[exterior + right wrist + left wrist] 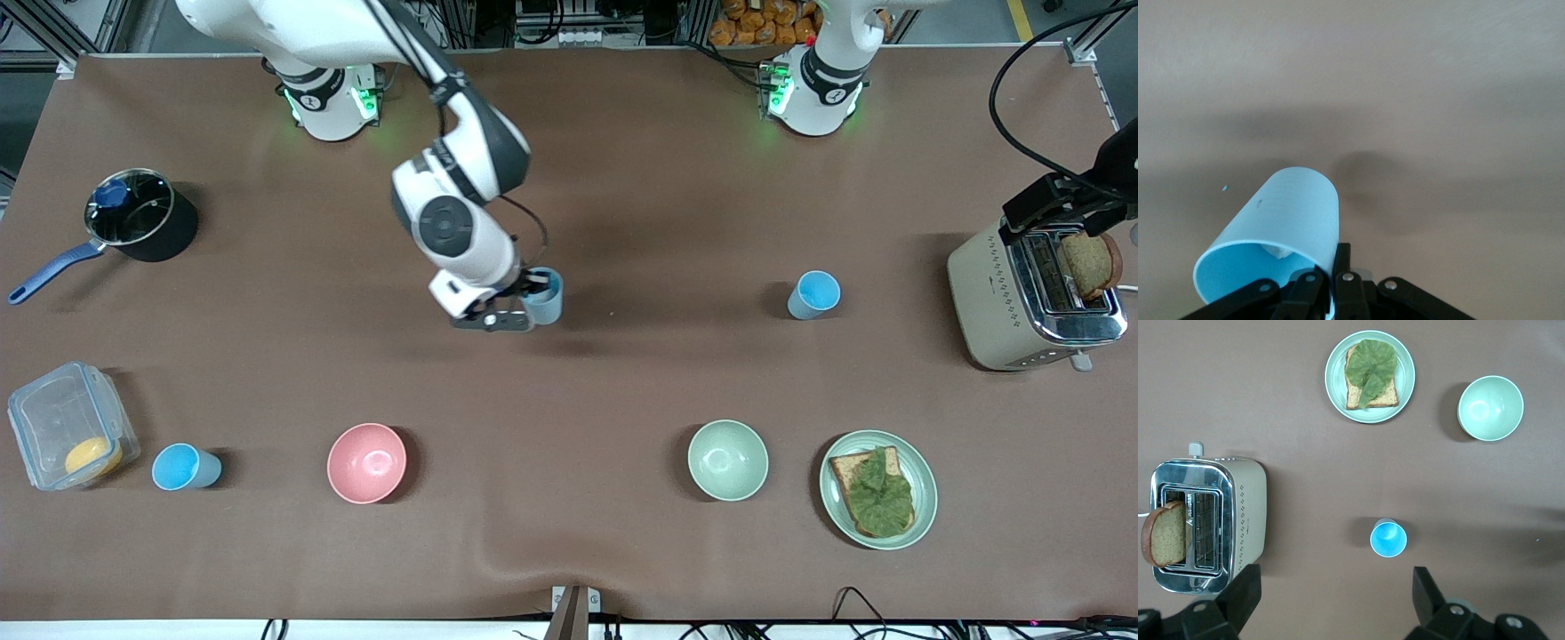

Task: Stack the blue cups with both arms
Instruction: 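Carry the blue cup to the table center and set it down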

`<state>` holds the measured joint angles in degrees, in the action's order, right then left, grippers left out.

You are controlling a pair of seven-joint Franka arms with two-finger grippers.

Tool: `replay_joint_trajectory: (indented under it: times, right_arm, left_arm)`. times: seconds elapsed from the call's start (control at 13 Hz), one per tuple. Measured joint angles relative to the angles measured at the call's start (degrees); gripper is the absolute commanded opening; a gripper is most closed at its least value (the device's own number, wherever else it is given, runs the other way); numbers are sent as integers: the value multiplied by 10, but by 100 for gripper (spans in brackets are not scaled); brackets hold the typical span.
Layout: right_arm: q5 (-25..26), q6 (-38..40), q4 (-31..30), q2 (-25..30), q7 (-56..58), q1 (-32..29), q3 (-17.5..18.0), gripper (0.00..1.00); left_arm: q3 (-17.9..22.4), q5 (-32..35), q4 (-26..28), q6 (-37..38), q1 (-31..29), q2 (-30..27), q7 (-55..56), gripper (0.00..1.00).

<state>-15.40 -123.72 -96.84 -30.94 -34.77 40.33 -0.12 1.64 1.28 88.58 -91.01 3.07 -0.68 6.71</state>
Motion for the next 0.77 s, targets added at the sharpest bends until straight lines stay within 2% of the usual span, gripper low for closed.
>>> replay_joint_trajectory:
  times: [0.15,0.23,0.31,0.62,0.77]
  right_arm:
    - [0,0,18,-31,-5,20,0,0]
    - [0,0,23,-43,-5,26,0,37]
    - [0,0,26,-52,-5,29,-1,99]
    - [0,5,57,-56,-7,33,-1,100]
    - [0,44,90,-44,-15,31,-12,100]
  left_arm:
    - [0,0,0,0,0,0,0,100]
    - [0,0,0,0,0,0,0,100]
    - [0,0,0,0,0,0,0,100]
    - [-1,0,0,0,0,1,0,100]
    - [-3,-2,0,0,3,2,0,100]
